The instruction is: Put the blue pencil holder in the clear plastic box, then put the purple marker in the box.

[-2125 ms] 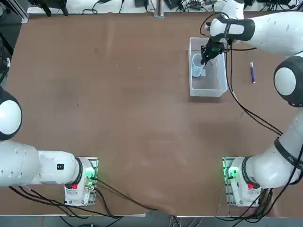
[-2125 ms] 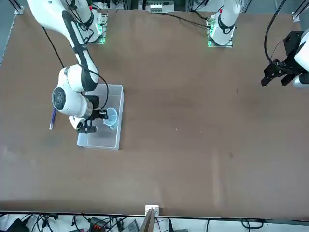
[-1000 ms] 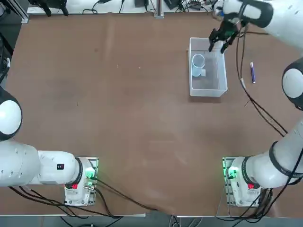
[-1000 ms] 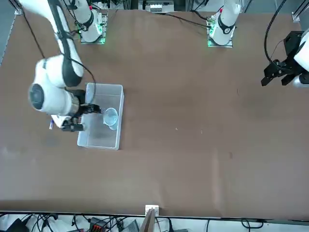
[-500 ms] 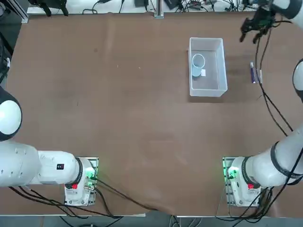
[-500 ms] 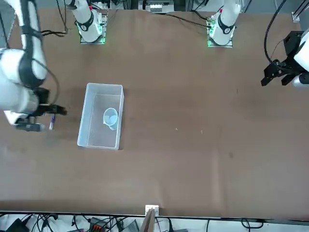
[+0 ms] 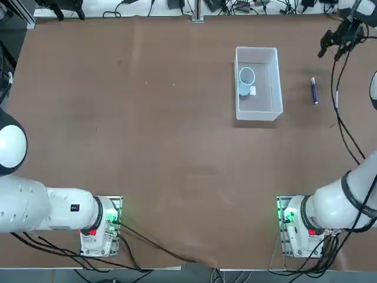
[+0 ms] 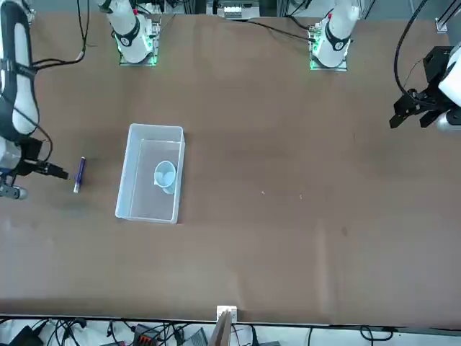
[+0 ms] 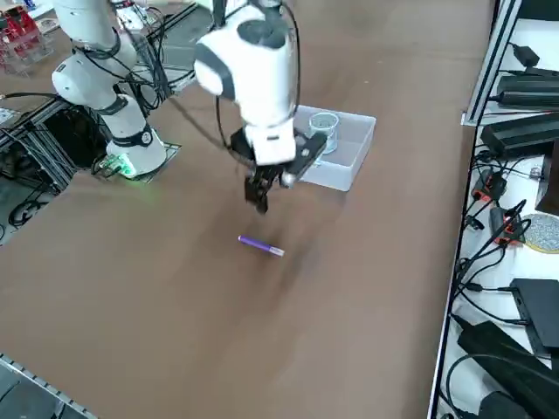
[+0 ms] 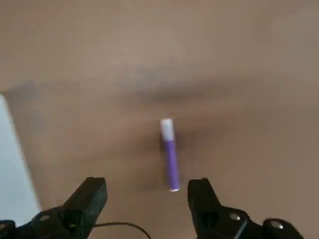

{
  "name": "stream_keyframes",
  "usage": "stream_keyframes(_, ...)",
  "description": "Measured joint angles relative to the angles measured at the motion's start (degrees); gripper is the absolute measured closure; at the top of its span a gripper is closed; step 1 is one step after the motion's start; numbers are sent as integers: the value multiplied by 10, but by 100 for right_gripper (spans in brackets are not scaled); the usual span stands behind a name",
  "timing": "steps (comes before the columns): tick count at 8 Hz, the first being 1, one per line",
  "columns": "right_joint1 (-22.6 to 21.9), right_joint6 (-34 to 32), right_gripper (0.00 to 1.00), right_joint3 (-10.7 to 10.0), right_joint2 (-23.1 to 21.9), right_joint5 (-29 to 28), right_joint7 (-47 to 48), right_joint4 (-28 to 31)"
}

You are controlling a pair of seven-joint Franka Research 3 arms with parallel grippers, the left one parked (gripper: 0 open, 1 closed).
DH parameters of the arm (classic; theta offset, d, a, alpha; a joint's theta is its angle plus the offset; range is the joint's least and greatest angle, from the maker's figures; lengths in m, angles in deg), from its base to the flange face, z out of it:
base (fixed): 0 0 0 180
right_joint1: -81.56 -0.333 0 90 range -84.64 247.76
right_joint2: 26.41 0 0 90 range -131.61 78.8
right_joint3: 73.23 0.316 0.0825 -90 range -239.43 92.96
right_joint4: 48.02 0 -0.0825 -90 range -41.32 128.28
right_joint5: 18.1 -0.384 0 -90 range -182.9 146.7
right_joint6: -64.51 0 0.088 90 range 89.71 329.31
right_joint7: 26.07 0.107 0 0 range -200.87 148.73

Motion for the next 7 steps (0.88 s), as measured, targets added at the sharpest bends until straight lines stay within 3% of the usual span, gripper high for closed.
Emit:
stream_keyframes(3, 35, 79, 5, 0, 43, 0, -58, 25)
stream_keyframes(7, 32, 146, 7, 16, 62, -2, -48, 77)
